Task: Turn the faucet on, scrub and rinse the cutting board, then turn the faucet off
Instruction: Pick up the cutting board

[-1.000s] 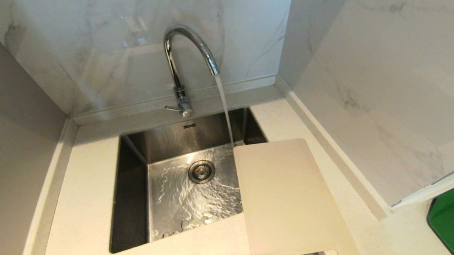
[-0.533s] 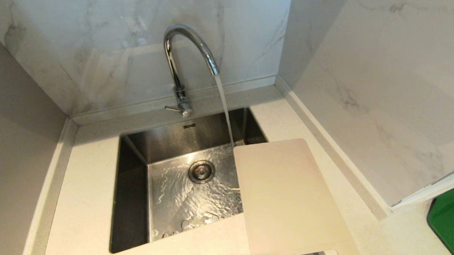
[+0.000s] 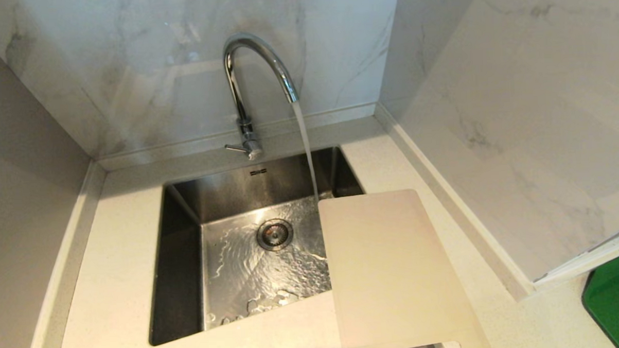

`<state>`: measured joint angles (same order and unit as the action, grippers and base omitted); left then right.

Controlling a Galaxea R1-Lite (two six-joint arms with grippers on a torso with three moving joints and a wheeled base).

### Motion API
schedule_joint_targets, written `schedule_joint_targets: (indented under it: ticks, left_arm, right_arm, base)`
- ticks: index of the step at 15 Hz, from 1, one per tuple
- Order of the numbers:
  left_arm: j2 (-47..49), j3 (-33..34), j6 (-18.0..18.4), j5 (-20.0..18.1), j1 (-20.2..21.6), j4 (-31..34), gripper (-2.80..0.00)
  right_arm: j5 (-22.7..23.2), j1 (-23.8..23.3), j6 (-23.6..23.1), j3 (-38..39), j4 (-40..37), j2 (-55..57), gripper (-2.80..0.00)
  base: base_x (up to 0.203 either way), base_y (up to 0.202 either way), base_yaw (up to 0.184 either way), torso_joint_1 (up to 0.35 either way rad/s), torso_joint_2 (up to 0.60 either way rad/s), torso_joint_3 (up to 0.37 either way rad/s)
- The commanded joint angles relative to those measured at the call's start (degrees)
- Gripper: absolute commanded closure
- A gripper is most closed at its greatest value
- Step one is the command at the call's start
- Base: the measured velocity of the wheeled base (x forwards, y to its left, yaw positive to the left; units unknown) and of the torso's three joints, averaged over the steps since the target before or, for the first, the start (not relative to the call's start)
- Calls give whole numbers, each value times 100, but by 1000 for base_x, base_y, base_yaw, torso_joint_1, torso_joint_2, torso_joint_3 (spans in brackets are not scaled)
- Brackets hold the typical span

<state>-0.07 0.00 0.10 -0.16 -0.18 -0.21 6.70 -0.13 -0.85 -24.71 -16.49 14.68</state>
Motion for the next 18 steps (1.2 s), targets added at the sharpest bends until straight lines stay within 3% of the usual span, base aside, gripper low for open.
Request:
schedule_joint_targets:
  ticks: [1, 3, 6, 11, 16, 18]
  left_arm:
    - [-1, 9, -1, -2, 1, -6, 0]
    - [-1, 9, -1, -2, -8, -6, 0]
    - [-1, 9, -1, -2, 1, -6, 0]
    - [-1, 9, -1, -2, 1, -6, 0]
    - [-1, 9, -1, -2, -4, -6, 0]
    - [-1, 9, -1, -2, -3, -6, 0]
  right_arm:
    - [260, 4, 4, -466, -66, 916, 0]
    - [430, 4, -10, -883, -289, 1486, 0]
    - [1082, 16, -75, -1705, -1398, 2244, 0]
    - [1728, 72, -373, -1979, -1897, 3261, 0]
    - [1769, 425, -553, -1952, -2144, 3755, 0]
    - [1599, 520, -1002, -1773, -2148, 3887, 0]
  base:
    - [0, 0, 0, 0, 0, 0]
    - [0, 0, 0, 0, 0, 0]
    - [0, 0, 0, 0, 0, 0]
    - [0, 0, 0, 0, 0, 0]
    - [0, 0, 0, 0, 0, 0]
    - [0, 0, 0, 0, 0, 0]
